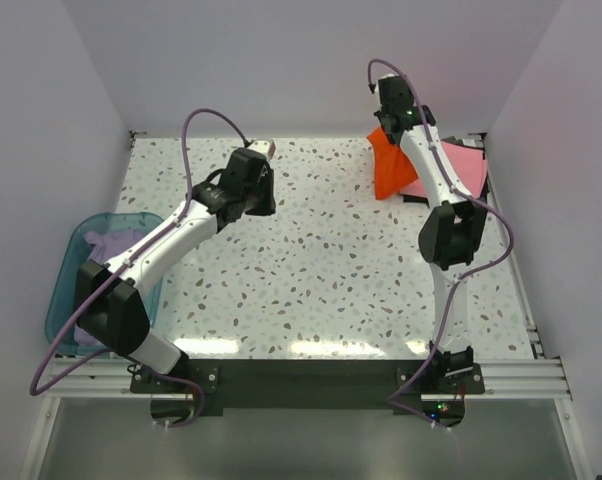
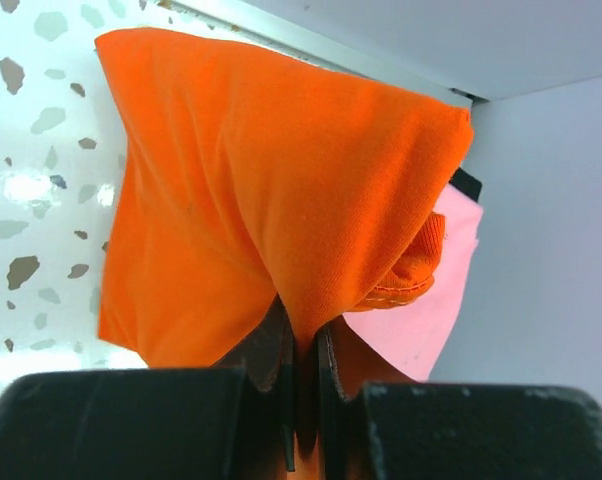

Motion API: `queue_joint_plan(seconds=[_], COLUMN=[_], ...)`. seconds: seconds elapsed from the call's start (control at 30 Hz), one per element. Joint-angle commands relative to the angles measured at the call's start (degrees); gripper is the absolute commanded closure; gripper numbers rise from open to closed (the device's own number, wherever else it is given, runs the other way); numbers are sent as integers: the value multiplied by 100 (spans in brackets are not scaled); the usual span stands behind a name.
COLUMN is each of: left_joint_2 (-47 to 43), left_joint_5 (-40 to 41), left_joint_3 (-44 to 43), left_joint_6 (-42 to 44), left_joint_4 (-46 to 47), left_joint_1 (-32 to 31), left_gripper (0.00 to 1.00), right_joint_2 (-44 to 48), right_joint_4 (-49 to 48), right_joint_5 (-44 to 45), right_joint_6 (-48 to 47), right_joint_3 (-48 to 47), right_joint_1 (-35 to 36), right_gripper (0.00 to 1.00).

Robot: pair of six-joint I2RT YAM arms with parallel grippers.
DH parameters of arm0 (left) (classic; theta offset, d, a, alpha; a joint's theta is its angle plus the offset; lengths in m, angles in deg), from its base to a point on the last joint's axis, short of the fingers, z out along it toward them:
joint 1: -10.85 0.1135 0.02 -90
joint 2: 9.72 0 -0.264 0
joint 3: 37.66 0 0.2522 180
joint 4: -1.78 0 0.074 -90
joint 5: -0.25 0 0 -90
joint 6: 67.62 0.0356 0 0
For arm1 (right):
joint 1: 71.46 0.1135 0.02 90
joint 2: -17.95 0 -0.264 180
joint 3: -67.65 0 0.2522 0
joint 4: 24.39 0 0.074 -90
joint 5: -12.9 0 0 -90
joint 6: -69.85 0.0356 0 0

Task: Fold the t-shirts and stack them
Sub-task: Neatly place the folded tshirt to the corner

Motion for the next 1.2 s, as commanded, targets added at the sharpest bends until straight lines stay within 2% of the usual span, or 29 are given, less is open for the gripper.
queue_joint_plan(seconds=[0.0,0.3,0.57,0.73,0.77,0.8,0.83,0.87,0.9,0.93,1.03,1.17], left_joint_2=[6,103,190,261,278,287,296,305,296,287,243,173], left_joint_5=[-160,-424,-538,-600,-608,-617,-617,-609,-617,-617,-739,-767], left_joint_3=[42,86,174,209,209,218,209,218,218,218,209,200], left_joint_6=[210,245,263,263,254,254,254,254,254,254,228,166], left_joint_4=[97,185,212,229,229,238,229,221,220,220,255,273], left_joint_1=[33,103,112,103,95,103,95,95,95,103,103,103], left_gripper=[78,78,78,78,78,78,77,77,76,75,69,68], right_joint_2=[169,442,898,750,680,496,399,320,188,187,555,1162], right_joint_4=[-106,-203,-545,-774,-766,-722,-574,-450,-223,-168,-220,-511], right_joint_5=[183,86,-387,-503,-468,-450,-450,-407,-415,-424,-914,-1469], right_joint_6=[-292,-55,543,946,1069,1305,1412,1518,1710,1756,2291,2757], right_joint_3=[-536,-659,114,580,615,598,476,353,125,71,193,764], right_joint_1=[-88,-325,-1125,-1626,-1696,-1819,-1872,-1925,-1986,-1995,-1987,-1829], right_gripper=[100,100,100,98,93,75,64,48,18,1,1,1])
